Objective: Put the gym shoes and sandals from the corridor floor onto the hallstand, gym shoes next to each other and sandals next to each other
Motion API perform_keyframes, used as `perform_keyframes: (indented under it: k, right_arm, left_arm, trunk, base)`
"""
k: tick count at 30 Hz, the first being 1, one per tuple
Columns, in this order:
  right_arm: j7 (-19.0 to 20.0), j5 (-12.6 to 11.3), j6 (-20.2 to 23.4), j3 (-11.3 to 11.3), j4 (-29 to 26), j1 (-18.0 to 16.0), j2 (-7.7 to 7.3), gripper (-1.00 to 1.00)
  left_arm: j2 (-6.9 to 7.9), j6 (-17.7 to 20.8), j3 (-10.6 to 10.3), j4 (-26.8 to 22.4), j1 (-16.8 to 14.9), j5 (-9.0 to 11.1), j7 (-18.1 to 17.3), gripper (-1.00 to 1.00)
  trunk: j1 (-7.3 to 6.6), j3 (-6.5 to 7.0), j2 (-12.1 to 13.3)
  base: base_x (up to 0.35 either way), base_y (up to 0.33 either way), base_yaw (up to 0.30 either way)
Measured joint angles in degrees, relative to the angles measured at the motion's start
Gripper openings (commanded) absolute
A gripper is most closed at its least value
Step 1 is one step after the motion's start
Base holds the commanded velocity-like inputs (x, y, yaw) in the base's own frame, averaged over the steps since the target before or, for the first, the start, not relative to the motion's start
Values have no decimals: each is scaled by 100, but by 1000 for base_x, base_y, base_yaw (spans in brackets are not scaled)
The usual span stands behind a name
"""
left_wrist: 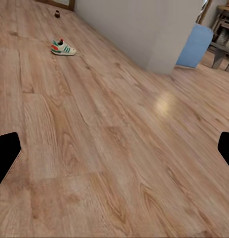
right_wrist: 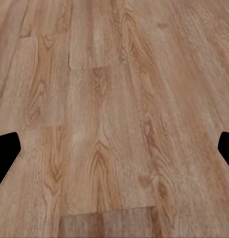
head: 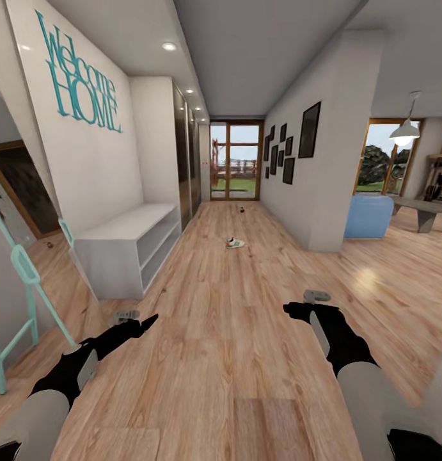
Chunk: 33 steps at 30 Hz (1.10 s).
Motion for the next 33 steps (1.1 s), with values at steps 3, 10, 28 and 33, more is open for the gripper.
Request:
perform_keyframes:
  k: [3,10,28,33]
  right_arm:
    - [1,0,0,0,1,0,0,100]
    - [1,-6,1,-1,5,0,4,100]
    - [-9,-16,1,-1,-3,0,0,100]
    - [-14,-16,2,-1,-5,-1,1,100]
  left_arm:
    - [0,-2,0,0,0,0,0,100]
    - [0,0,-1,1,0,0,1,100]
    - [-8,0,-10,1,0,0,5,100]
    - [-8,0,-10,2,0,0,3,100]
  trunk:
    - [0,0,0]
    - [0,0,0]
    - [0,0,0]
    - [0,0,0]
  base:
    - [348,122,0]
    - [348,26,0]
    - [348,1,-3]
    - [348,0,-194]
